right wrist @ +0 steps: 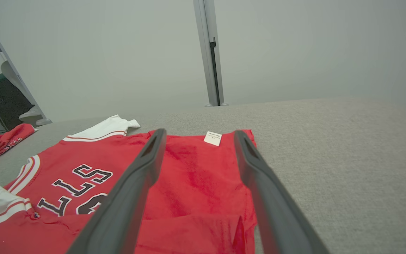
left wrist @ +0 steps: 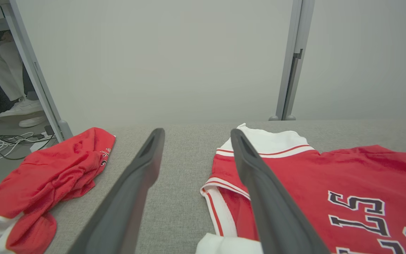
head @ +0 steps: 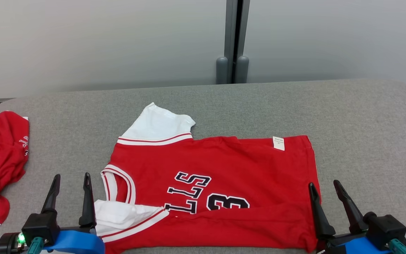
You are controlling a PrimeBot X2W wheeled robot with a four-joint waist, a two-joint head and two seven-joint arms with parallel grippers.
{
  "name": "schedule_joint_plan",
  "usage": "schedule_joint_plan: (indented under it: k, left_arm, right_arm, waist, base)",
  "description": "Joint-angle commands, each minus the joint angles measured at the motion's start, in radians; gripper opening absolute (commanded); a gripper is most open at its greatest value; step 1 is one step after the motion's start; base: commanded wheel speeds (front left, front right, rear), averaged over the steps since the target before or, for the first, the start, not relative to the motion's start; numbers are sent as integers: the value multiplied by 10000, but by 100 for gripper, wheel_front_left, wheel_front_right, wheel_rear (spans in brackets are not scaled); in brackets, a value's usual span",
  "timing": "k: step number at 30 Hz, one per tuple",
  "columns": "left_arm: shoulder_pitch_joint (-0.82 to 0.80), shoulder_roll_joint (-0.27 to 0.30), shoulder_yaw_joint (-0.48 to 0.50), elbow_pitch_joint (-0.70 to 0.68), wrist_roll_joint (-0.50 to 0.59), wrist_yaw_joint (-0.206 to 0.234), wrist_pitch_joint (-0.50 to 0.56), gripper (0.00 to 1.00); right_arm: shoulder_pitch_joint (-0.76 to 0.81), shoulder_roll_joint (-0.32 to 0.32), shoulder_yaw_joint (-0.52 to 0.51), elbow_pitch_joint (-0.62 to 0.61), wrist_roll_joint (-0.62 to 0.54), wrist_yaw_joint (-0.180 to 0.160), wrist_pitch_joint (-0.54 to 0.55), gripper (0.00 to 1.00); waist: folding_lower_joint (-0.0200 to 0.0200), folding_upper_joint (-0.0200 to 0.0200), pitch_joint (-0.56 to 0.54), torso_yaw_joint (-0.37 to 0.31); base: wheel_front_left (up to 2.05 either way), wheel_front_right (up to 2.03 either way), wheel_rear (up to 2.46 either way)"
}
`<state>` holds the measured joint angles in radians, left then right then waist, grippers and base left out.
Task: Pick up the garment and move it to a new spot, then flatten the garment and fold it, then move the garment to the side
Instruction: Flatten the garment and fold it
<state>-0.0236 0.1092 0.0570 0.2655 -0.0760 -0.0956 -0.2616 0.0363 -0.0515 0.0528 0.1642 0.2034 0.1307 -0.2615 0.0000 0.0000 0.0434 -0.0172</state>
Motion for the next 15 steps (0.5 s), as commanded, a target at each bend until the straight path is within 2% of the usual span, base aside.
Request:
schedule_joint_plan:
  k: [1, 7, 12, 15]
  left_arm:
    - [-24, -10, 75, 3, 62, -24, -47, 100]
    - [-700, 89, 48, 142, -76, -144, -48, 100]
    - [-2298, 518, -310, 507, -228, -297, -46, 100]
    - [-3576, 817, -664, 1094, -501, -354, -37, 100]
  right_arm:
    - [4, 15, -47, 19, 16, 2, -50, 100]
    - [-668, 10, -201, 262, -86, 4, -50, 100]
    - [-2059, -345, -342, 727, -284, 2, -38, 100]
    - [-3121, -615, -245, 1192, -221, 2, 375, 100]
  waist:
    - [0, 0, 43, -7]
    - [0, 0, 339, -63]
    - [0, 0, 892, -190]
    - [0, 0, 1367, -331]
  base:
    - [0, 0, 0]
    - [0, 0, 0]
    - [0, 0, 0]
    - [0, 0, 0]
